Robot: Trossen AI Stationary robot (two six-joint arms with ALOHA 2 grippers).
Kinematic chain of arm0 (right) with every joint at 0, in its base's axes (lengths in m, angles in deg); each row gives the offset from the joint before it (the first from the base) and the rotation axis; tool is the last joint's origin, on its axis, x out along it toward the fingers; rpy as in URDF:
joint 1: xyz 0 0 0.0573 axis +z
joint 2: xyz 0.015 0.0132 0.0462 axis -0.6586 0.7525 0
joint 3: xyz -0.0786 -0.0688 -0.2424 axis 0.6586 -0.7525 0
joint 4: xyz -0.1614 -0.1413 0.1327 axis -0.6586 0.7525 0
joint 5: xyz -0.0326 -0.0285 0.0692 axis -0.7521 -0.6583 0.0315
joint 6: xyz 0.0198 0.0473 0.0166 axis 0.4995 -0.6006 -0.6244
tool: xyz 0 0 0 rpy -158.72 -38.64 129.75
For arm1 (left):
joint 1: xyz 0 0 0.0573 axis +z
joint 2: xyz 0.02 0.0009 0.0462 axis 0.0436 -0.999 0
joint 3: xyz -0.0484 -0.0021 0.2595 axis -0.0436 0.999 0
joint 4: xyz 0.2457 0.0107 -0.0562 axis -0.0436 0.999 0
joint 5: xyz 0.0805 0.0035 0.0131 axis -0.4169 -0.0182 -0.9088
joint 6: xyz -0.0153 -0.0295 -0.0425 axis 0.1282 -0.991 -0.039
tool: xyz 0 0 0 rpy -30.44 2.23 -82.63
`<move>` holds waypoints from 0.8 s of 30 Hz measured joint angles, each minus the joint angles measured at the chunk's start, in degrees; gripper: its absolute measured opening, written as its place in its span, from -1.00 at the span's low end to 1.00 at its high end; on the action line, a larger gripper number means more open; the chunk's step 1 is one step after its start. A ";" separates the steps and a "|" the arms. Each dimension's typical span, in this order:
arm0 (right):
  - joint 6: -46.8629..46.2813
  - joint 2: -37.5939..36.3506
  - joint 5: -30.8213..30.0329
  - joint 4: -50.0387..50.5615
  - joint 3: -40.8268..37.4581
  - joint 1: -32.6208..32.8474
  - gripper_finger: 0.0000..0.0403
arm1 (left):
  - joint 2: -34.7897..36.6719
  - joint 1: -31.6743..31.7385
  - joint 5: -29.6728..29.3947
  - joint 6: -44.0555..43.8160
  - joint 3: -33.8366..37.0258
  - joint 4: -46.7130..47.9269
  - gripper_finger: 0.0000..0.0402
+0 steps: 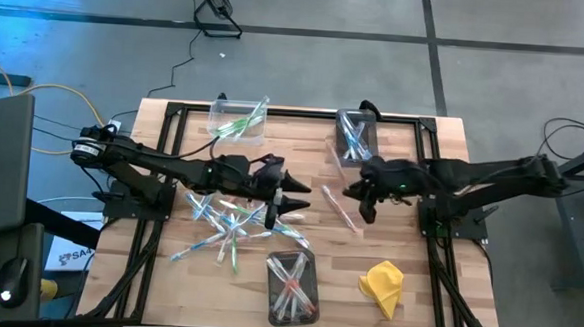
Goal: Pick & Place Toothbrushes
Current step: Put the orange toothbrush into the bottom black bin
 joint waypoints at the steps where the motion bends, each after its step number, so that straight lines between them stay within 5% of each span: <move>1: 0.06 -0.44 -1.01 -2.34 0.00 0.48 -0.94 | 0.00 0.00 0.00 0.82 0.00 -0.78 -0.07; 9: 5.42 -0.37 -7.14 -19.63 0.03 5.06 -0.94 | 0.00 0.02 -0.11 1.47 0.00 -9.33 -0.07; 24: 11.99 6.82 -11.09 -23.02 0.00 11.97 -0.93 | 0.00 0.91 -2.84 -0.94 0.00 -18.85 -0.07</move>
